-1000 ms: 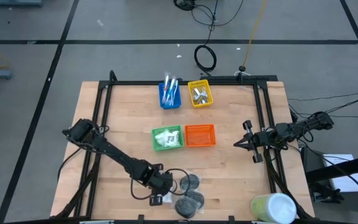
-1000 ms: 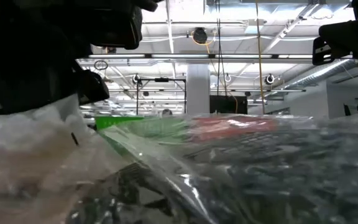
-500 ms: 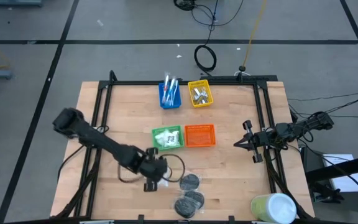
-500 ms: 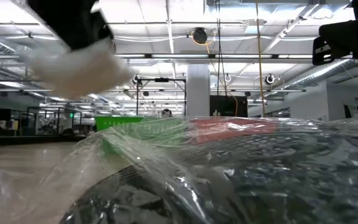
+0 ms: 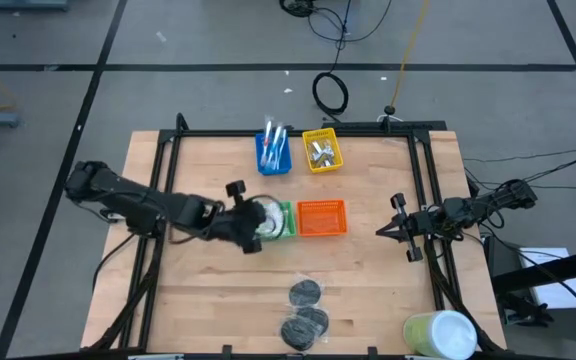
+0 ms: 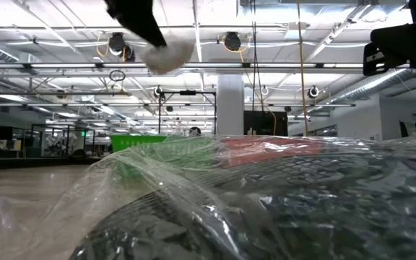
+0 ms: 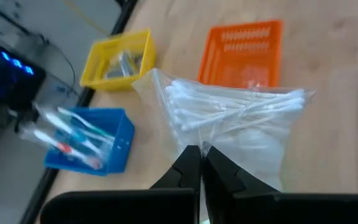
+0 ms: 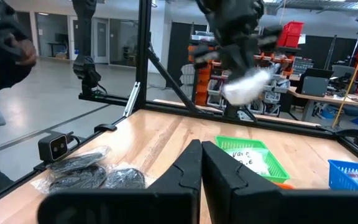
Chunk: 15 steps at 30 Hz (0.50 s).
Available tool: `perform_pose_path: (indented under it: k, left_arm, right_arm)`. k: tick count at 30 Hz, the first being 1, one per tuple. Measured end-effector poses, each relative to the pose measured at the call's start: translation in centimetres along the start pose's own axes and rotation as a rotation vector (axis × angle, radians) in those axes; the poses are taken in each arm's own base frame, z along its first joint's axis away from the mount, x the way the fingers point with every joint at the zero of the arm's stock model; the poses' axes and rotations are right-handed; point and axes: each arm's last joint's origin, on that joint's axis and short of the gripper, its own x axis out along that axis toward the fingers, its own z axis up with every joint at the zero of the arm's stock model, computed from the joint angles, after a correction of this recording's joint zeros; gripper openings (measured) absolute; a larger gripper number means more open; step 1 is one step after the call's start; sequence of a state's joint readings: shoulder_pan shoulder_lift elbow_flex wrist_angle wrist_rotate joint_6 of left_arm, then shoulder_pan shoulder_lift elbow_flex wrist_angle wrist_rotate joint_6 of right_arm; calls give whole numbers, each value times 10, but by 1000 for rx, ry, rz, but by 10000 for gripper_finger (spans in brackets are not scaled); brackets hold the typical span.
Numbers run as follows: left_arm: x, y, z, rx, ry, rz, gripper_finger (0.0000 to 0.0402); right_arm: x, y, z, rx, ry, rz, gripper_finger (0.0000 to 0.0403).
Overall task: Pick & Place Travel size toiletries
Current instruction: Put the cotton pack into the green bin
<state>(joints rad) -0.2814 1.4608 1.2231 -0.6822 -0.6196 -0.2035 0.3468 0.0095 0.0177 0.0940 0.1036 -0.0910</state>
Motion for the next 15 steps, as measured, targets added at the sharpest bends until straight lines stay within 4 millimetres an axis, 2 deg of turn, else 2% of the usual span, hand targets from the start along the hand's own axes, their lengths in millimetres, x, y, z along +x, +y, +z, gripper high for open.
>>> perform_pose_path:
  k: [5,9,15]
  left_arm:
    - [41,13,-23,-38,118,-32,3]
    - [66,18,-46,-114,127,-108,2]
    - [81,19,-63,-174,131,-190,1]
  right_arm:
    - [0,0,0,0,0,0,0]
    - [0,0,0,0,0,0,0]
    - [0,0,0,0,-1,0,0]
